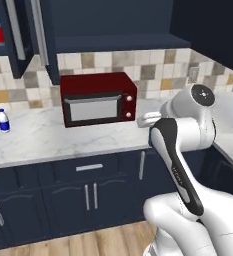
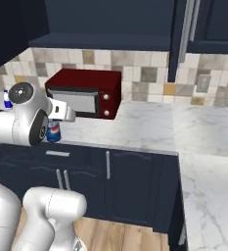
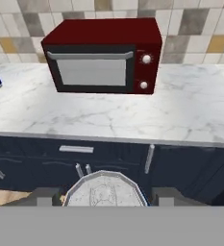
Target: Sort all alcoholic drinks to one cabinet, and non-alcoholic drinks to the other.
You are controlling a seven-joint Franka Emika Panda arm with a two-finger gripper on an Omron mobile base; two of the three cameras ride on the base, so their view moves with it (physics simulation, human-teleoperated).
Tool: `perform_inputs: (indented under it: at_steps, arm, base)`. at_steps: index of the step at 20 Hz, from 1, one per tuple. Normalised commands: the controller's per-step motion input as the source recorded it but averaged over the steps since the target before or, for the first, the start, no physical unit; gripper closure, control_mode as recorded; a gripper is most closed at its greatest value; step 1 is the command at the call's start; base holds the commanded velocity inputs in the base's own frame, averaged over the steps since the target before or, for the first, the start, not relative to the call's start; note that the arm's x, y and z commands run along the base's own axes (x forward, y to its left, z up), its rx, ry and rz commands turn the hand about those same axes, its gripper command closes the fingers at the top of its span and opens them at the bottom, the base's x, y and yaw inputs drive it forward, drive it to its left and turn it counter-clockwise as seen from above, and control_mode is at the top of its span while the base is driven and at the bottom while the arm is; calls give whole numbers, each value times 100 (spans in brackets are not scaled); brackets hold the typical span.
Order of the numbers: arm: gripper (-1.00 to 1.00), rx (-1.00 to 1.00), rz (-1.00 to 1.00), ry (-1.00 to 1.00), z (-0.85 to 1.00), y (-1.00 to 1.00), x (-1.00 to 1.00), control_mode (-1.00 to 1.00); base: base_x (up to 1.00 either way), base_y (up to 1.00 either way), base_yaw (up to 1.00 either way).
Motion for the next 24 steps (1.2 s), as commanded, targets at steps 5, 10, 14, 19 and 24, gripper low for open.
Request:
perform_inputs:
  at_steps: [5, 10, 14, 19, 24]
  arm:
    - [100, 0, 0, 0, 0, 0, 0, 100]
    - [100, 0, 0, 0, 0, 0, 0, 100]
    - [100, 0, 0, 0, 0, 0, 0, 100]
    - [100, 0, 0, 0, 0, 0, 0, 100]
    - [100, 0, 0, 0, 0, 0, 0, 100]
  base:
    - [91, -10, -1]
    - [73, 0, 0]
    - [54, -1, 0]
    - [17, -4, 0]
    - [11, -1, 0]
